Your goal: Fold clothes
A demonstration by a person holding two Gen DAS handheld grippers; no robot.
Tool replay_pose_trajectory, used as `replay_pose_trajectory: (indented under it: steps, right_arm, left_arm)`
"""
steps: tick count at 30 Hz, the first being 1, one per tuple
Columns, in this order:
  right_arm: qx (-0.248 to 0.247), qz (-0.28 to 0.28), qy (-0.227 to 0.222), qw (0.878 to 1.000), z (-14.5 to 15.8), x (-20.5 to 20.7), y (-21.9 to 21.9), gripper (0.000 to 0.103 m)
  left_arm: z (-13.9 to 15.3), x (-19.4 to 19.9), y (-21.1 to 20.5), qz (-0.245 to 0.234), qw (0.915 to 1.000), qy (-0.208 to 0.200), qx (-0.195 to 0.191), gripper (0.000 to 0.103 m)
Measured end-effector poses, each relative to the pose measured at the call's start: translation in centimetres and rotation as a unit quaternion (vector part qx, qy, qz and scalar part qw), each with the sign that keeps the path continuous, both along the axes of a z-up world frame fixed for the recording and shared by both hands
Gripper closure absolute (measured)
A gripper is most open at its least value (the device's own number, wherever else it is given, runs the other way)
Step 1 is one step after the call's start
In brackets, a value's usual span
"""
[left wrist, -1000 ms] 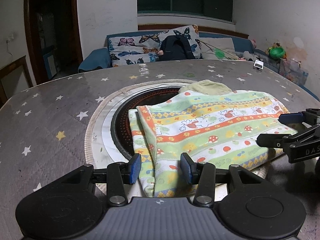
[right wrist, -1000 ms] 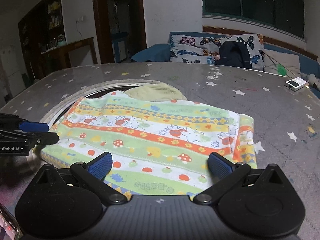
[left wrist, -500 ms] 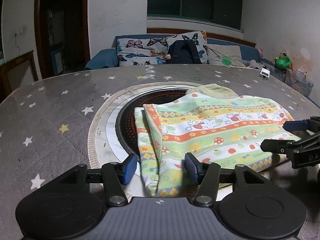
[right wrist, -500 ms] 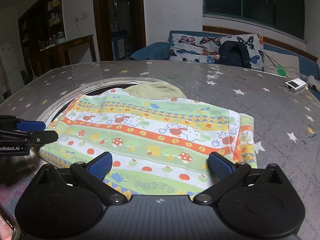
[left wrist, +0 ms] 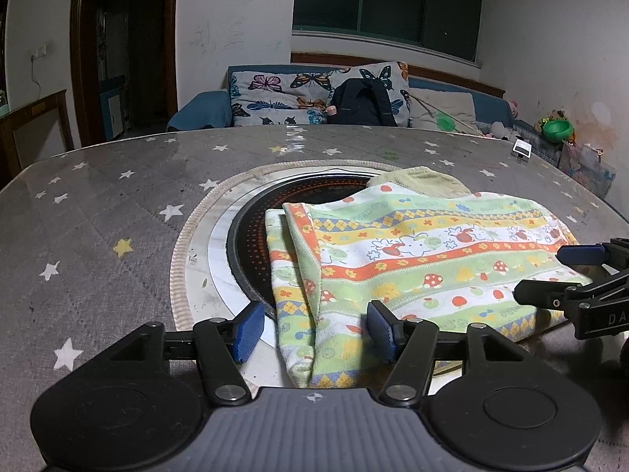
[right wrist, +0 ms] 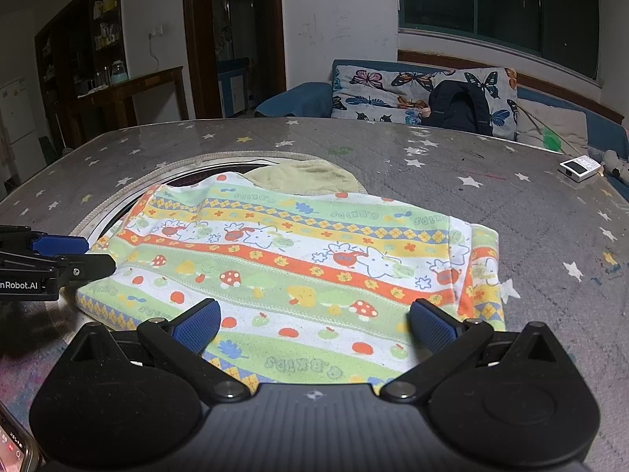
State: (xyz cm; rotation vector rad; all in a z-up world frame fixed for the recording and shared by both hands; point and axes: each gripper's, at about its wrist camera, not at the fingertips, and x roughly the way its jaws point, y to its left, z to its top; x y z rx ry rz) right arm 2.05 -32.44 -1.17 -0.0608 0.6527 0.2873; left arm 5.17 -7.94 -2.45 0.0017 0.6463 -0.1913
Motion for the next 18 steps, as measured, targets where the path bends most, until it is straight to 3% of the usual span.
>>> replay_pose_trajectory:
  steps: [18]
  right_arm:
    - [0.001,0.000,0.000,1.000,0.09,0.00,-0.08,0.000]
  left_arm:
    - [0.14,0.31,0.84,-0.002,1.0000,0.001,0.000,0.039]
